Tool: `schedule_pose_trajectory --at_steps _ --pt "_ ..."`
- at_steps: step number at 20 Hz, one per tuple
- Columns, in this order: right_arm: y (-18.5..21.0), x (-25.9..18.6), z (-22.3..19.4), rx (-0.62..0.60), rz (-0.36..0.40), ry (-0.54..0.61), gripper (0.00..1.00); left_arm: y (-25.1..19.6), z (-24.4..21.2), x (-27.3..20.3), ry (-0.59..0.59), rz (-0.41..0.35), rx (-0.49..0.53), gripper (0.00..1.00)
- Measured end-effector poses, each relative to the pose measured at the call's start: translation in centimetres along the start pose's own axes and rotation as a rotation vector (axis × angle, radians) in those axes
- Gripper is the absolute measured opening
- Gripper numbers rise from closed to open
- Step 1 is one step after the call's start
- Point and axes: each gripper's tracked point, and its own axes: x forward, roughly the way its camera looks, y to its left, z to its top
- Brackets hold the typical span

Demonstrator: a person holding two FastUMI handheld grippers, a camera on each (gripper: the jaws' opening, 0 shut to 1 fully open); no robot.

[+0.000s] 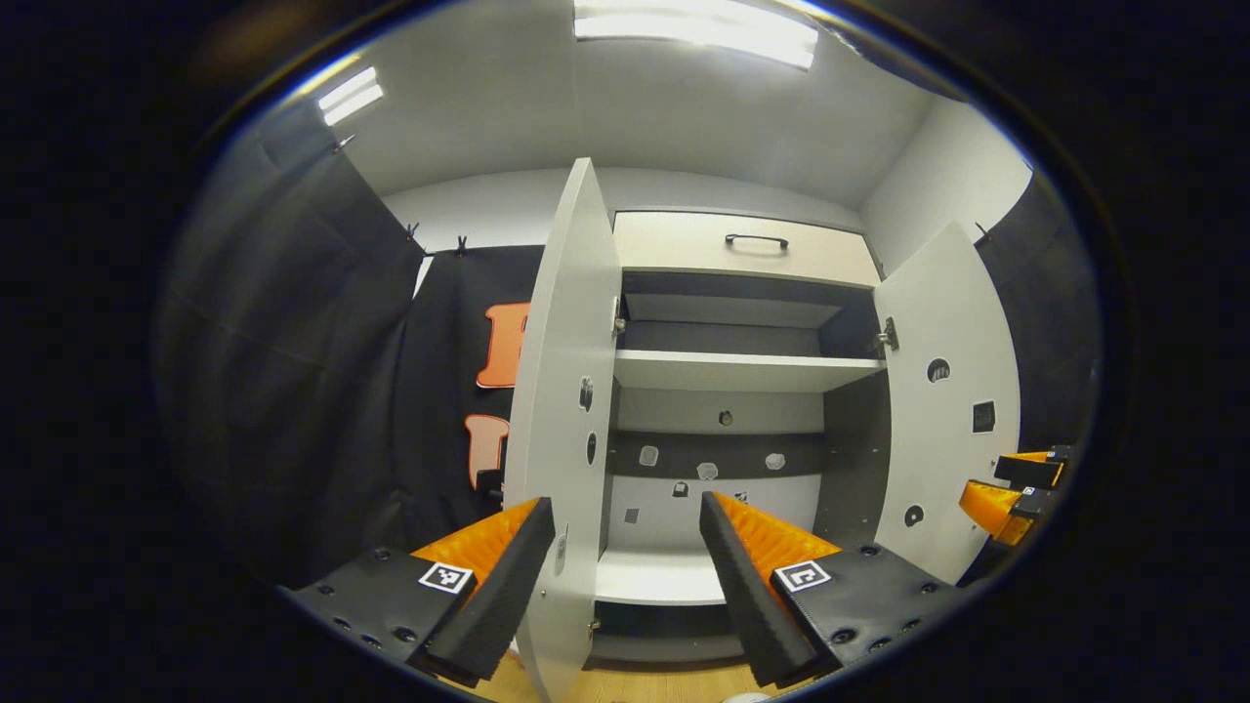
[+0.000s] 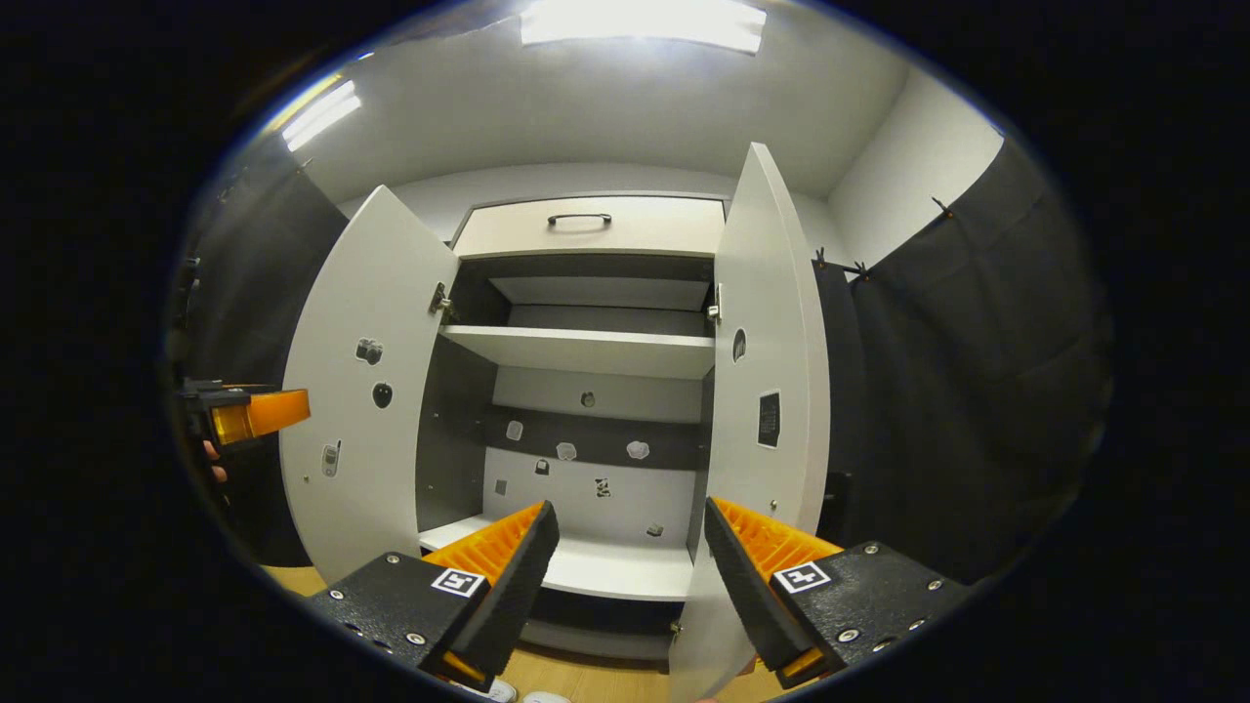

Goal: Grab one shoe with the right hand and put it into the shoe cabinet, grab the other shoe with the left hand and put it into the shoe cabinet; then close the right door with the right hand and the left door with the left hand.

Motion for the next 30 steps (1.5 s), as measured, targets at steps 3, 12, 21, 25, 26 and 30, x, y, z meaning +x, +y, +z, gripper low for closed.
schedule_pose_trajectory --at_steps 3,12,21,25,26,30 --pt "-0.3 0.2 -0.8 0.005 -0.002 0.028 0.92 -0.1 0.1 -0.1 -0.001 -0.001 0.008 0.97" --pt "5.2 -0.6 -9.1 0.061 0.178 0.240 0.93 0.2 -1.7 0.2 0.050 -0.002 0.035 0.97" --pt "9.9 -5.5 -31.2 0.076 0.281 0.813 0.86 0.8 -3.2 0.0 0.084 0.007 0.083 0.96" --pt "10.2 -8.6 -38.6 0.080 0.281 0.972 0.75 1.1 -4.4 0.0 0.116 0.011 0.102 0.96" --pt "10.4 -10.4 -40.5 0.080 0.289 1.026 0.70 1.2 -4.5 0.0 0.121 0.012 0.113 0.97" --pt "10.1 -12.5 -46.5 0.092 0.270 1.172 0.65 1.3 -4.9 -0.3 0.130 0.017 0.142 0.96"
